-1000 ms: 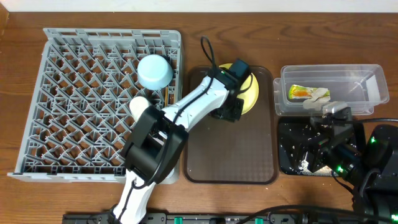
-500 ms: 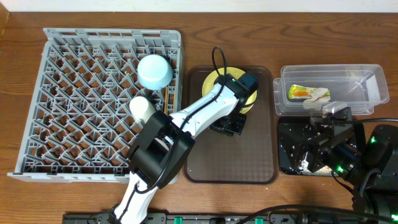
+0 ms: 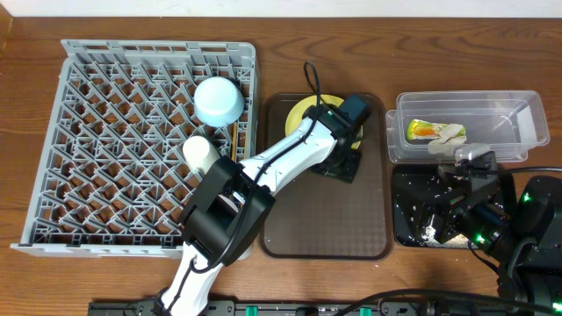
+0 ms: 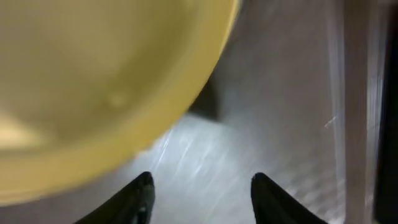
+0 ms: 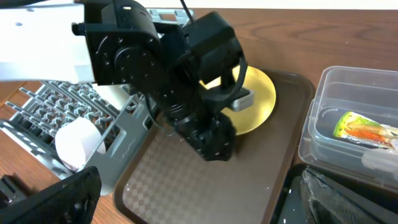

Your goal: Sort waste into correct bins and load items into the dishwasher

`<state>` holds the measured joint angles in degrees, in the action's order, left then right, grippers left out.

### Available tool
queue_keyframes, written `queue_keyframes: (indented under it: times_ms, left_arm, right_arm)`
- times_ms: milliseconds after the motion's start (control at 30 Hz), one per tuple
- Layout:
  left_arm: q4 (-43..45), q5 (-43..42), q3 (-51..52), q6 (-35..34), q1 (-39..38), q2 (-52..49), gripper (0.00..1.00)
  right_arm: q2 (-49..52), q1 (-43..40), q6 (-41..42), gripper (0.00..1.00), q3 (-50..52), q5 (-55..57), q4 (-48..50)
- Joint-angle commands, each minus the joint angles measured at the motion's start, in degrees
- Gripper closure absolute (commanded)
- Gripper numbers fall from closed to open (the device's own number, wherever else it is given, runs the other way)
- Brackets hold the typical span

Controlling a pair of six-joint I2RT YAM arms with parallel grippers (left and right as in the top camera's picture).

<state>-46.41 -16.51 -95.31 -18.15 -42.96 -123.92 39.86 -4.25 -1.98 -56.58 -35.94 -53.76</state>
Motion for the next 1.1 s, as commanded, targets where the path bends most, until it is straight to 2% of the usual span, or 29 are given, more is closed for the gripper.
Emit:
queue_keyframes:
  times_ms: [0,233,400,633,967,1067]
  left_arm:
    - [3.9,-0.6,-1.2,0.3,0.0,-0.5,0.47]
    - [11.6,1.7,-1.1,0.3,-1.2,-0.5,0.48]
    - [17.9,14.2,-0.1,0.3,-3.8,-0.5,0.48]
    - [24.3,23.3,2.5,0.3,-5.9,-0.6,0.48]
    - [26.4,23.7,3.2,0.4,-5.9,-6.5,0.48]
    - [26.2,23.7,3.2,0.4,-5.9,-8.9,0.66]
  right_arm:
    - [-0.2,0.6,-0.5,0.01,-0.6,0.2,0.0]
    - [-0.2,0.6,-0.5,0.01,-0.6,0.1,0.0]
    - [-0.2,0.6,-0.5,0.01,-0.6,0.2,0.0]
    - [-0.2,0.6,-0.4,0.01,-0.6,0.1,0.0]
    - [-0.2,0.6,-0.4,0.01,-0.6,0.2,0.0]
    - [-0.2,0.6,-0.5,0.01,-0.6,0.2,0.0]
